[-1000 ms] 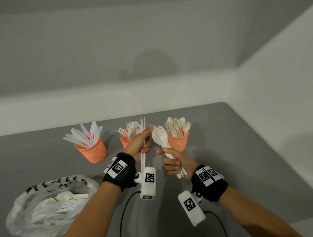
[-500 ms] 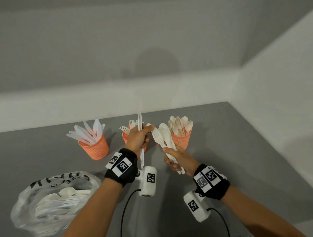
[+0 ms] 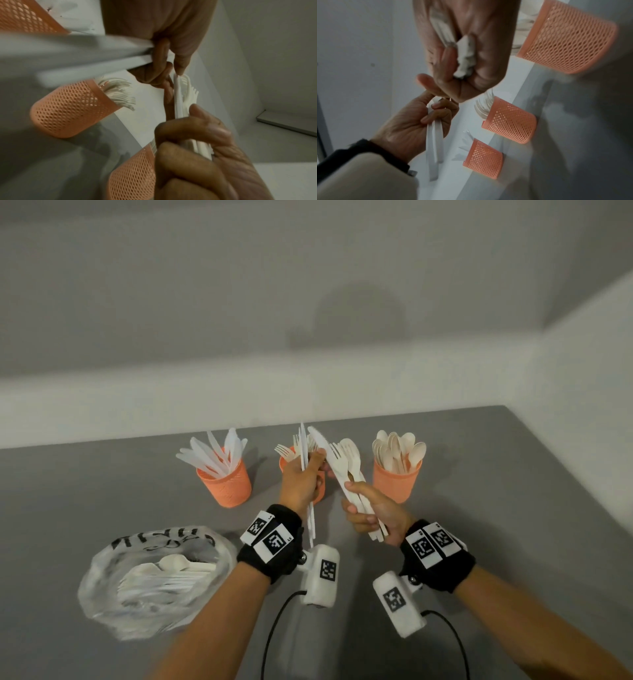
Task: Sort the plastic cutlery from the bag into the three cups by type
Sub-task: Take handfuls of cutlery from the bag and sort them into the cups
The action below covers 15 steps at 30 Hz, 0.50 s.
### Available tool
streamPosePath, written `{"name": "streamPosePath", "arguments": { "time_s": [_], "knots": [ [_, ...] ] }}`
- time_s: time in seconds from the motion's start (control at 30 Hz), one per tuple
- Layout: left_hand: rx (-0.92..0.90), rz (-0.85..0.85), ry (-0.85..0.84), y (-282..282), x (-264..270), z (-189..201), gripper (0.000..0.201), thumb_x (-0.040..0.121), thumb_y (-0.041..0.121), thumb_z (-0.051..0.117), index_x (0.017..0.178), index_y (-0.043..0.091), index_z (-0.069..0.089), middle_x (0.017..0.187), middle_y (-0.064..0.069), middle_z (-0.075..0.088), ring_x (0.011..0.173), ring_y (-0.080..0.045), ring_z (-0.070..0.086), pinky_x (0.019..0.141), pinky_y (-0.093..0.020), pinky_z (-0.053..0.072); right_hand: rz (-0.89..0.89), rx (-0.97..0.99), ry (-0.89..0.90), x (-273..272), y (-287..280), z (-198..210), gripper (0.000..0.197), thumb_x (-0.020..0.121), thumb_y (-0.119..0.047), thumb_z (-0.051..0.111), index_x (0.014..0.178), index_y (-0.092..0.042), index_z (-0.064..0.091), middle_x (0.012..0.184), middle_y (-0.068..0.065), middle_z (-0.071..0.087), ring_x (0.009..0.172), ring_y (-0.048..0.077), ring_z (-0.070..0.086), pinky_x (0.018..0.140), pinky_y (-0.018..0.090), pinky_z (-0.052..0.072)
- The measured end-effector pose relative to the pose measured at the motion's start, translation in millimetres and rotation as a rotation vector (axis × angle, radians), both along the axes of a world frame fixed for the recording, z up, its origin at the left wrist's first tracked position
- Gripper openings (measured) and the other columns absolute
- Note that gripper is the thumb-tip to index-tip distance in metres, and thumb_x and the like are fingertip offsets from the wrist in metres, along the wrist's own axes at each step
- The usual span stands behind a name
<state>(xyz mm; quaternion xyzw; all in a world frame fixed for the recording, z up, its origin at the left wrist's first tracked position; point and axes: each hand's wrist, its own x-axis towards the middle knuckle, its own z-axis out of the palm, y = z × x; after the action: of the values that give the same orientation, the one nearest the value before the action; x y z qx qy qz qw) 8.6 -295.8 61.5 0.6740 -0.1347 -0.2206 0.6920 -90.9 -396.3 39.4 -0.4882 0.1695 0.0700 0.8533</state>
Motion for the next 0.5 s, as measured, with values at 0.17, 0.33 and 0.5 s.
{"name": "streamPosePath", "arguments": {
  "time_s": [0.17, 0.33, 0.5],
  "knots": [
    [0.053, 0.094, -0.018, 8.4, 8.8, -2.6, 0.031, 0.096, 0.009, 0.041, 0.066, 0.011, 0.047, 0.035, 0.007, 0.043, 0.028, 0.000, 0.031, 0.032, -0.012, 0.024, 0.037, -0.091, -0.015, 10.7, 10.2, 1.0, 0.023, 0.098, -0.020, 0.034, 0.079, -0.011, 0.043, 0.042, -0.007, 0.051, 0.024, 0.003, 0.026, 0.028, 0.010, 0.017],
    [-0.002, 0.343, 0.108, 23.1, 39.7, -4.9, 0.024, 0.096, 0.014, 0.029, 0.098, 0.003, 0.049, 0.062, -0.004, 0.047, 0.032, -0.002, 0.040, 0.034, -0.014, 0.029, 0.043, -0.060, 0.019, 29.1, 20.1, -7.4, 0.011, 0.096, -0.017, 0.040, 0.088, -0.013, 0.047, 0.051, -0.004, 0.051, 0.027, 0.002, 0.025, 0.029, 0.011, 0.017],
    [0.021, 0.494, 0.049, 46.0, 77.2, 3.3, 0.033, 0.098, 0.032, 0.038, 0.082, 0.010, 0.057, 0.063, 0.002, 0.047, 0.052, -0.010, 0.047, 0.062, -0.028, 0.039, 0.071, -0.112, 0.050, 43.5, 29.5, -14.8, 0.018, 0.095, -0.020, 0.044, 0.107, -0.020, 0.057, 0.045, -0.006, 0.036, 0.031, 0.001, 0.021, 0.030, 0.011, 0.016]
  ]
}}
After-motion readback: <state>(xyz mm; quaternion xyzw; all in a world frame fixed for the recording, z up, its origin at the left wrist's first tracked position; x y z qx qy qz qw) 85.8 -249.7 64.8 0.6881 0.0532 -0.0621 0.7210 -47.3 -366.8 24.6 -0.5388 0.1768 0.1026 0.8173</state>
